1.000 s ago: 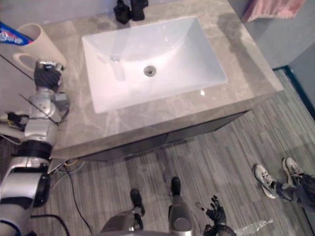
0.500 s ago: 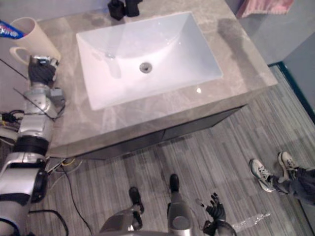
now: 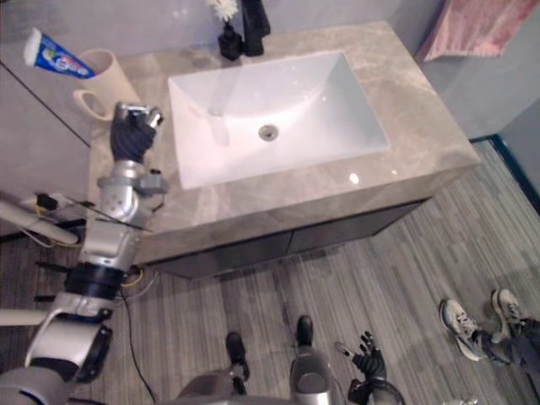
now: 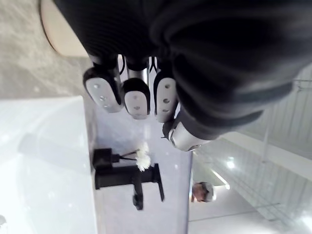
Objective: Organize washtable
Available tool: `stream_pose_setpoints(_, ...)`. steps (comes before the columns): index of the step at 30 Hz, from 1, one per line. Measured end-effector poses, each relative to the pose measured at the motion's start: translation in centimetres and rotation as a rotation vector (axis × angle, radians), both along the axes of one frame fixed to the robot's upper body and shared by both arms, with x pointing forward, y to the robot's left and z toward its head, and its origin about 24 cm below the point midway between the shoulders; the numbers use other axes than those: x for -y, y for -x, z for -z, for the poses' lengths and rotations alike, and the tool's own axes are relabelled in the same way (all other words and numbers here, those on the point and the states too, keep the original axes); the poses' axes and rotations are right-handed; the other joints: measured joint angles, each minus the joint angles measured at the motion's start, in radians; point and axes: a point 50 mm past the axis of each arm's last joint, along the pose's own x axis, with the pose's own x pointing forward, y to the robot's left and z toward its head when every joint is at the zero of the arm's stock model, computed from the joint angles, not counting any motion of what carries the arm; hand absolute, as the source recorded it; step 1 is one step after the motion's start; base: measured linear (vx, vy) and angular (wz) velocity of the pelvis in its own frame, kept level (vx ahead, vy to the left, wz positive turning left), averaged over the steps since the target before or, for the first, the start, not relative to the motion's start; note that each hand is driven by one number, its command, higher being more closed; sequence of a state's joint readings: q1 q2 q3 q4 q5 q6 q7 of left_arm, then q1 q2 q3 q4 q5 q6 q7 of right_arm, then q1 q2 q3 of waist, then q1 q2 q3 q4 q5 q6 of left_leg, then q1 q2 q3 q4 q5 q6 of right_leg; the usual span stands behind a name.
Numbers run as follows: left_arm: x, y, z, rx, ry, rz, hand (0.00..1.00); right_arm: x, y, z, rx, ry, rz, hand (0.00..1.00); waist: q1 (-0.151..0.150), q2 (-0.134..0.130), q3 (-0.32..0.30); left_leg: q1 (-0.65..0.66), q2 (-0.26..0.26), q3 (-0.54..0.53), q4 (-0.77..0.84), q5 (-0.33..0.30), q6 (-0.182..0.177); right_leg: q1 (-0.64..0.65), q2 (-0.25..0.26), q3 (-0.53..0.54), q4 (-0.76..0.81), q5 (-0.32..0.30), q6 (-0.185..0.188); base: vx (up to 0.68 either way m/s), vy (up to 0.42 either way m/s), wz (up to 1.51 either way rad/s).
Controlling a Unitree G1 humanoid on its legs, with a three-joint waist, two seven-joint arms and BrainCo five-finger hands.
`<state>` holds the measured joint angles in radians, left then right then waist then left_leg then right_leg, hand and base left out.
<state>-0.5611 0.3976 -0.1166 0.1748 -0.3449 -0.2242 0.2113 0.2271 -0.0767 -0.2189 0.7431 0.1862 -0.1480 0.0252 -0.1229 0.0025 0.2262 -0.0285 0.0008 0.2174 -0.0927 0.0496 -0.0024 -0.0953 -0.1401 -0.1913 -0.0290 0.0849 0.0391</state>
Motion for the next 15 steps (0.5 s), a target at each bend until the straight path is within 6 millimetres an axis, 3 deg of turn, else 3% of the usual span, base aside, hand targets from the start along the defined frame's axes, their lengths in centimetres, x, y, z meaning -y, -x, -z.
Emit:
stream_pose_setpoints(4,0.4,1.7,0.4,0.033,-0.002,0.053,1.00,-0.1,0.7,0.4,-0.030,-0.007,-0.004,0.00,0.004,0.025,-0.023,0.028,0.001,-0.024,0.000,0.000,0.000,0.040,-0.001,-0.026,0.000,-0.011,0.011,0.01,-0.010,0.17)
stream_pose_setpoints(7,0.2,3.1,1.0,0.045,-0.011,0.070,1.00,-0.1,1.4,0.5,-0.050,-0.009,-0.029,0.00,0.030,0.035,-0.048,0.050,0.005,-0.030,-0.001,-0.001,-0.001,0.066,0.000,-0.035,0.000,-0.020,0.012,0.00,-0.017,0.11)
stream_pose_setpoints(10,-1.4,4.8,2.2,0.025,-0.011,0.038,1.00,-0.3,1.5,0.6,-0.056,-0.013,-0.045,0.00,0.037,0.036,-0.070,0.063,0.008,-0.047,-0.001,-0.001,-0.001,0.089,0.001,-0.053,-0.001,-0.025,0.017,-0.02,-0.020,0.14)
stream_pose_setpoints(15,-5.0,7.7,6.1,-0.108,0.009,-0.087,1.00,-0.3,3.0,0.9,-0.092,-0.022,-0.042,0.00,0.085,0.025,-0.124,0.079,0.016,-0.053,-0.001,-0.001,-0.002,0.113,0.000,-0.065,-0.002,-0.034,0.028,-0.01,-0.015,0.08)
